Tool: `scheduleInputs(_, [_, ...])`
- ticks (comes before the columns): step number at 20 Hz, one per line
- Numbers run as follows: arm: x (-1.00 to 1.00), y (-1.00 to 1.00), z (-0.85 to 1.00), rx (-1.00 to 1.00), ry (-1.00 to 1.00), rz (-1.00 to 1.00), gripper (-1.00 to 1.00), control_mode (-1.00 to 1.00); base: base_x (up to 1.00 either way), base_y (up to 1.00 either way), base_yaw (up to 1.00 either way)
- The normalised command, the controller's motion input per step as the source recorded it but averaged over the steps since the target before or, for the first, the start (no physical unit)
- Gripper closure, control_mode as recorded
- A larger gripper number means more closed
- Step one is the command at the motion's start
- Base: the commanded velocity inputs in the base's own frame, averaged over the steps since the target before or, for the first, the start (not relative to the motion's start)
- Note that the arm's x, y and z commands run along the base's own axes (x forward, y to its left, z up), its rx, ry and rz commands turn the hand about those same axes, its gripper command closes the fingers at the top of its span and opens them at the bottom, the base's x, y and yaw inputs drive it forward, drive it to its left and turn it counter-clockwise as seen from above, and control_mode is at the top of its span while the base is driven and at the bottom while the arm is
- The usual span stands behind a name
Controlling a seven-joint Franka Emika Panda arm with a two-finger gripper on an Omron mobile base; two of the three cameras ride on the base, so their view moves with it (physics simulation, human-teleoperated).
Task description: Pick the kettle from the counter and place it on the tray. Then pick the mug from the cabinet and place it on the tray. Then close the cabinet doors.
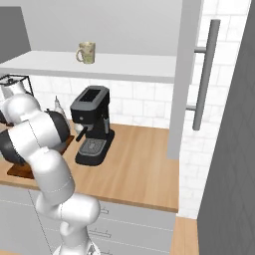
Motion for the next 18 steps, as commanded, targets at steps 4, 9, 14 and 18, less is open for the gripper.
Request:
scheduleInputs(4, [-0.5, -0.04, 0.3, 0.0, -0.1, 0.01, -1.0, -1.0, 0.0, 0.0, 0.0])
scheduleInputs(9, [-0.75, -0.29, 0.71, 0.01, -0.1, 0.01, -1.0, -1.0, 0.0, 0.0, 0.0])
scheduleInputs(14, [-0.67, -0.35, 0.75, 0.0, -0.03, 0.03, -1.0, -1.0, 0.0, 0.0, 0.0])
scheduleInputs(18, [-0.82, -0.64, 0.42, 0.0, -0.03, 0.01, -1.0, -1.0, 0.0, 0.0, 0.0])
